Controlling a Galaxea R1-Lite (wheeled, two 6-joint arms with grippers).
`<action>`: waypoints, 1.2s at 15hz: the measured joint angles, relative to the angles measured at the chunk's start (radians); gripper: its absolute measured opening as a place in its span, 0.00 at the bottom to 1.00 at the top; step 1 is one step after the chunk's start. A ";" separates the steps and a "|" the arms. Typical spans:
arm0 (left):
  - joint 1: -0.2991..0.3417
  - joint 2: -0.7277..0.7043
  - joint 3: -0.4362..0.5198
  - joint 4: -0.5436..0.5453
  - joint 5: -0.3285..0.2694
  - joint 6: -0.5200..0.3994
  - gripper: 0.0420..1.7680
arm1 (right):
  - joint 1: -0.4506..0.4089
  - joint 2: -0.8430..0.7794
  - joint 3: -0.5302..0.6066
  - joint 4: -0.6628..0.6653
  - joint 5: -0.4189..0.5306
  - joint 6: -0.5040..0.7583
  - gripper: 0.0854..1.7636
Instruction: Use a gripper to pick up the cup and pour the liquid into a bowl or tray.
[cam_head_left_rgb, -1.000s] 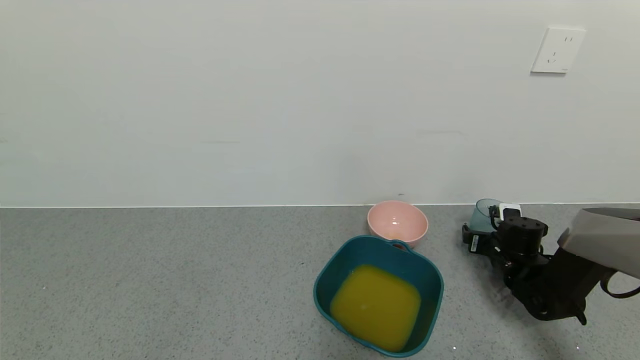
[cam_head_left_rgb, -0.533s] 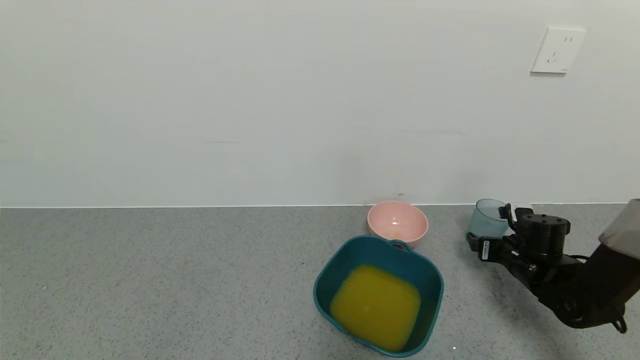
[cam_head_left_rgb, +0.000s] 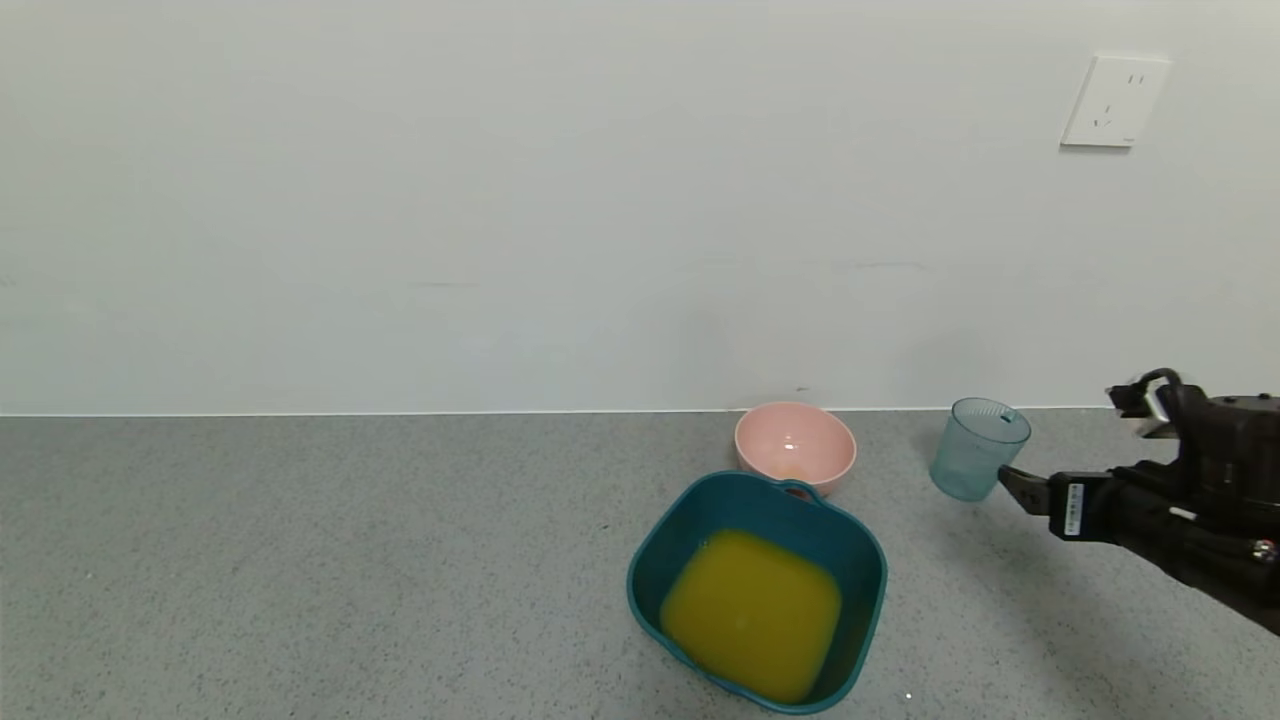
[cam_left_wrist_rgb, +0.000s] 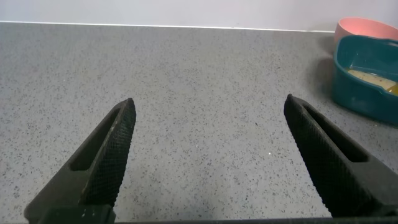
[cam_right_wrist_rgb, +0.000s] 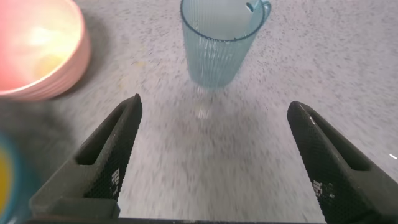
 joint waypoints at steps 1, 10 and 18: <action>0.000 0.000 0.000 0.000 0.000 0.000 0.97 | 0.004 -0.094 0.006 0.091 0.016 0.000 0.96; 0.000 0.000 0.000 0.000 0.000 0.000 0.97 | 0.036 -0.917 -0.053 0.808 0.093 -0.002 0.96; 0.000 0.000 0.000 0.000 0.000 0.000 0.97 | -0.056 -1.257 -0.180 1.116 0.091 -0.004 0.96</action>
